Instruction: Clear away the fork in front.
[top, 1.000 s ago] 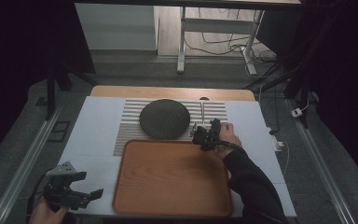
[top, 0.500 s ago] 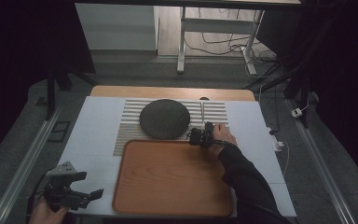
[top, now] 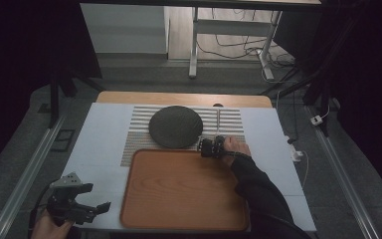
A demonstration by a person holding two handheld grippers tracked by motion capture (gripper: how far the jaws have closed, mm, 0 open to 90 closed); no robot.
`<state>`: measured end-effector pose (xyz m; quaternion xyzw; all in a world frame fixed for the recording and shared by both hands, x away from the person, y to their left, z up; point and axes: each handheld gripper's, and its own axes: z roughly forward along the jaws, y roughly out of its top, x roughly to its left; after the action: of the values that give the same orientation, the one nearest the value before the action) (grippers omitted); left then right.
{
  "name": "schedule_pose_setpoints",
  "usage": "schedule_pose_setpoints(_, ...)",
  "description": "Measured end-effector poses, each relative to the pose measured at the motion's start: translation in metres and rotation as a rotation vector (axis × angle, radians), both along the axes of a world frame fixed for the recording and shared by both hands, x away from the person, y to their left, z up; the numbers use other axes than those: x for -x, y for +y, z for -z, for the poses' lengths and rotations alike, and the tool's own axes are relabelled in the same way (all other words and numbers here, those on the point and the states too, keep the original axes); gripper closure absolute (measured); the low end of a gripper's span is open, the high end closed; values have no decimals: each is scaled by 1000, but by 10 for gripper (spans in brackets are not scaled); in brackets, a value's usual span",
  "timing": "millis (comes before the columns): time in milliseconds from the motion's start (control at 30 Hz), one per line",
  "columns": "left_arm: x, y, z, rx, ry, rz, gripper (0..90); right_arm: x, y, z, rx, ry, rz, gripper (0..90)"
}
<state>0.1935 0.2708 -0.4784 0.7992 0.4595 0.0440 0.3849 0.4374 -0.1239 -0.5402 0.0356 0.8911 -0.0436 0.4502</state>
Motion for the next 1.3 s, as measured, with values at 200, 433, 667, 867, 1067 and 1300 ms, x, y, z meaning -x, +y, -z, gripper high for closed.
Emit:
schedule_pose_setpoints(200, 0, 0, 0, 0, -4, 1, 8, 5, -3, -10, -17, 43, -14, 888)
schedule_pose_setpoints(433, 1, 0, 0, -1, -7, 2, 7, 20, -7, -25, -62, 11, -28, 889)
schedule_pose_setpoints(667, 1, -1, -1, -4, -10, 3, 7, 37, -13, -46, -137, 89, -44, 888)
schedule_pose_setpoints(867, 1, -1, -1, -3, -15, 4, 4, 55, -18, -63, -212, 102, -56, 888)
schedule_pose_setpoints(1067, 2, -2, -1, -11, -23, 15, 0, 75, -26, -78, -312, 130, -72, 888)
schedule_pose_setpoints(1300, 3, -1, -2, 6, -29, 28, 0, 96, -36, -93, -471, 201, -74, 889)
